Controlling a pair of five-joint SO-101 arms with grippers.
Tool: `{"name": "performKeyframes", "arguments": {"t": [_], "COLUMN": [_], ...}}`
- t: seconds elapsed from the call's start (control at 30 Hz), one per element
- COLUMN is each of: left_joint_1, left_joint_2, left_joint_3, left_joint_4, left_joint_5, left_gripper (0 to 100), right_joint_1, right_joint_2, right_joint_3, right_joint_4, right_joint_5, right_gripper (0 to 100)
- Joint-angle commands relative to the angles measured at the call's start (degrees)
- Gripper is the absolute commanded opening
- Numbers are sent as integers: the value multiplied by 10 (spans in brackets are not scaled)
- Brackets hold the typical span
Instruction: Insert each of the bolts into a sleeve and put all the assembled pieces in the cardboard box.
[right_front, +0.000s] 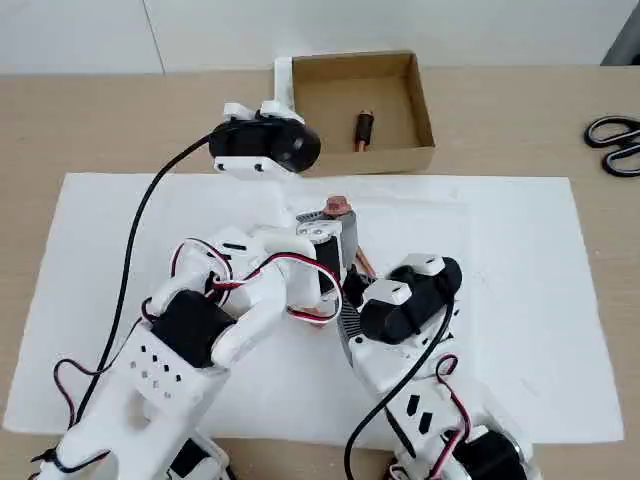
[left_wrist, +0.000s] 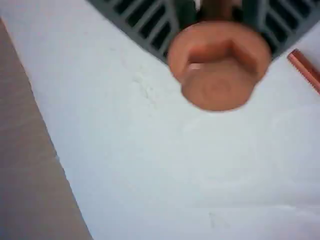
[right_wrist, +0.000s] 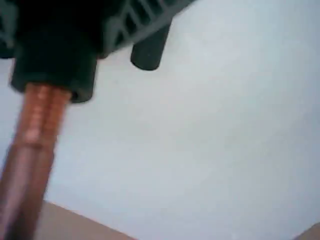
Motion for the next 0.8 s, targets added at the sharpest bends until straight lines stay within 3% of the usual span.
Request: {"name": "performKeyframes", "arguments": {"t": [0.0, 0.77], "left_joint_1": [4, 3], "left_joint_2": [-14, -13], "left_joint_3": [-1, 43], "left_joint_4": [25, 74], "left_joint_5": [-3, -1], "left_gripper": [6, 6], "right_joint_1": [7, 7], "right_joint_2": [-6, -7], "right_joint_3": [-7, -8], "right_joint_4": [-17, -17], "right_joint_5": [1, 1], "right_gripper": [4, 4]}}
